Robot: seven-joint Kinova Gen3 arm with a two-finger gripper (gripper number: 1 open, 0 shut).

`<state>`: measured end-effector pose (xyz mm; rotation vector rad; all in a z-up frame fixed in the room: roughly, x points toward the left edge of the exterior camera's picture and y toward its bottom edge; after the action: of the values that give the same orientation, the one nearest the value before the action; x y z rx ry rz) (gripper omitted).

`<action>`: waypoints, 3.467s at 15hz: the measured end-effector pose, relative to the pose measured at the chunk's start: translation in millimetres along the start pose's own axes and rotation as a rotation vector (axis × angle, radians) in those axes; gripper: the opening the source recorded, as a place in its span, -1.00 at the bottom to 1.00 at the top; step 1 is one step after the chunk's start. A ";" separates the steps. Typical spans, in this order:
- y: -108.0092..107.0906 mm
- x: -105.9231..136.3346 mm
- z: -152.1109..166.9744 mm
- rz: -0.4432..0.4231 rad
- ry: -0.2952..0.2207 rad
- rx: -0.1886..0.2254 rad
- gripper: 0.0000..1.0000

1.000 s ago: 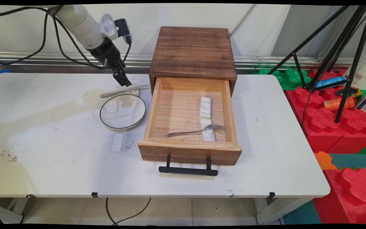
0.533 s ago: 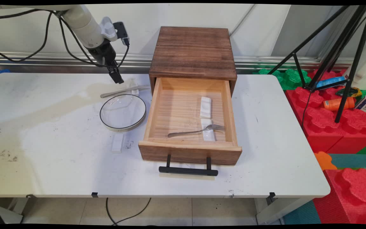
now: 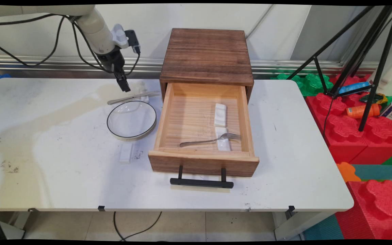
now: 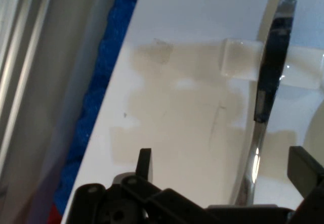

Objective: Pick up the knife from the left of the white plate, then place the picked object into the drawer

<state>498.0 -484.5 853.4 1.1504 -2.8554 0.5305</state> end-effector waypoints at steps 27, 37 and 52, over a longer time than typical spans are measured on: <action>-10.9 32.2 63.9 0.021 -0.044 -0.138 -1.00; -13.9 31.0 62.5 -0.043 -0.030 -0.102 -1.00; -10.9 24.3 -22.0 -0.232 0.129 0.101 -1.00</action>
<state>485.3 -501.1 880.8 1.3839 -2.5689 0.7137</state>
